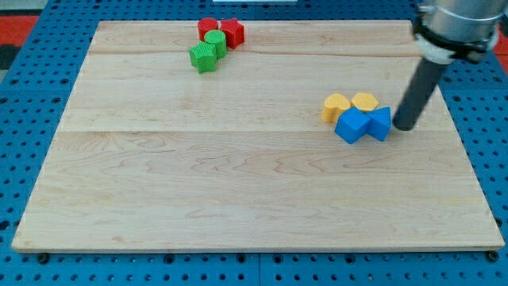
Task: Move your arm towards the bottom center of the board
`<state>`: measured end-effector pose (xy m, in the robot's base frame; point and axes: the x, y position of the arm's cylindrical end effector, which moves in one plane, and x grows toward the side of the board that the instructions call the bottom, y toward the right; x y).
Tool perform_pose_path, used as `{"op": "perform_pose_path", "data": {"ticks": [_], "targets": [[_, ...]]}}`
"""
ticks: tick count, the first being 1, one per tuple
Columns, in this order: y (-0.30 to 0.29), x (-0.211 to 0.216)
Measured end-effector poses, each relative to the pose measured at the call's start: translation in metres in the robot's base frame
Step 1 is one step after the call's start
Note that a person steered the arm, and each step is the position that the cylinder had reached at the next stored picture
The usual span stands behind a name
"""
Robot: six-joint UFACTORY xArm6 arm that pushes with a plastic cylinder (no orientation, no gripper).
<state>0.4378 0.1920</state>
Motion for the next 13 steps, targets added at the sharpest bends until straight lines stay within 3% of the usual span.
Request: {"op": "perform_pose_path", "data": {"ticks": [1,2,3,4,5,6,8,9,10,11,13], "targets": [[-0.039,-0.005],[0.02,-0.012],[0.097,-0.061],[0.114,-0.156],[0.073,-0.246],[-0.057,-0.201],[-0.289,0.051],[-0.403,0.109],[-0.408,0.016],[-0.354,-0.069],[-0.175,-0.102]]}}
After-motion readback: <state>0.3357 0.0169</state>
